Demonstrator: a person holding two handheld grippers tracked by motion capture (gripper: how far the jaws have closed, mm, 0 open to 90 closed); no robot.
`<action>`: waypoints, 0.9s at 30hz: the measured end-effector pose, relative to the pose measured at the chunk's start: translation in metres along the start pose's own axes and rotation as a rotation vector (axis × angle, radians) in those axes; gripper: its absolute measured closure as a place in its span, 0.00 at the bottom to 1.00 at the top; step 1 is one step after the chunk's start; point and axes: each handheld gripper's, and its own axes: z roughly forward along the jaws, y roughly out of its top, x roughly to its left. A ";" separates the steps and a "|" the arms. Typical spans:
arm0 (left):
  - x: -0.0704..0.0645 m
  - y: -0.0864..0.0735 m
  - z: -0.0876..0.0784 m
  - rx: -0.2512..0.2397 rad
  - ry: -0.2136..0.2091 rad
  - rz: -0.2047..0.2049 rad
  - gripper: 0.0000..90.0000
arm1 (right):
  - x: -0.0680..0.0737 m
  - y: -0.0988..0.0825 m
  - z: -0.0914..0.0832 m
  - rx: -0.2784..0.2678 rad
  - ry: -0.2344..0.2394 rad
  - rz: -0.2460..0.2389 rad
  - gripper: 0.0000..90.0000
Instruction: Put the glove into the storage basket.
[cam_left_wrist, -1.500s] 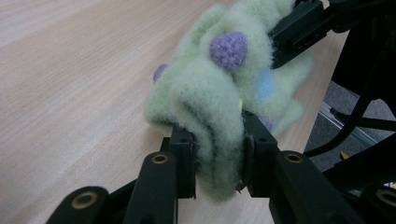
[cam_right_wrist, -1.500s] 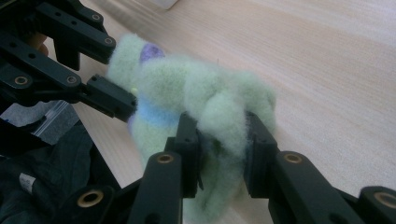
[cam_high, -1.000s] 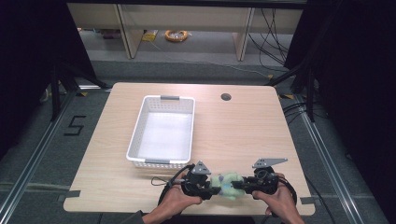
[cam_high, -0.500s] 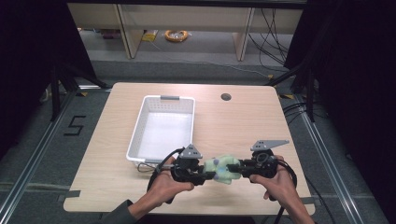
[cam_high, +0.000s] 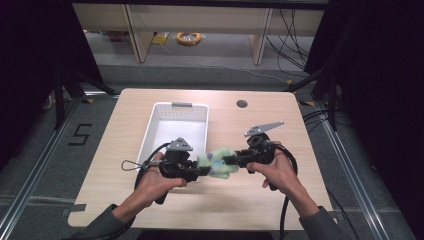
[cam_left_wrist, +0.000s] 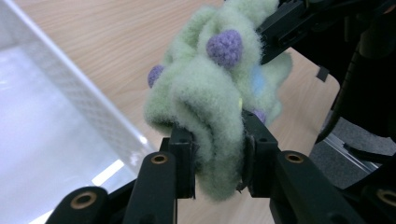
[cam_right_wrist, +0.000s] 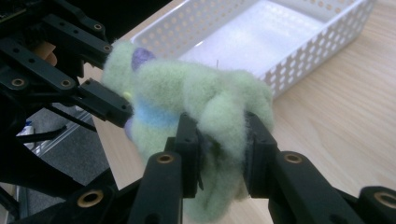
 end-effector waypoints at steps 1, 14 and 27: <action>0.004 0.000 -0.002 -0.003 0.004 -0.014 0.77 | 0.000 0.004 0.003 -0.001 0.001 -0.003 0.80; 0.049 0.004 -0.027 -0.012 0.052 -0.083 0.77 | 0.002 0.058 0.040 0.054 0.023 -0.015 0.80; 0.093 0.002 -0.027 0.028 0.093 -0.140 0.77 | -0.004 0.087 0.079 0.095 -0.004 0.004 0.80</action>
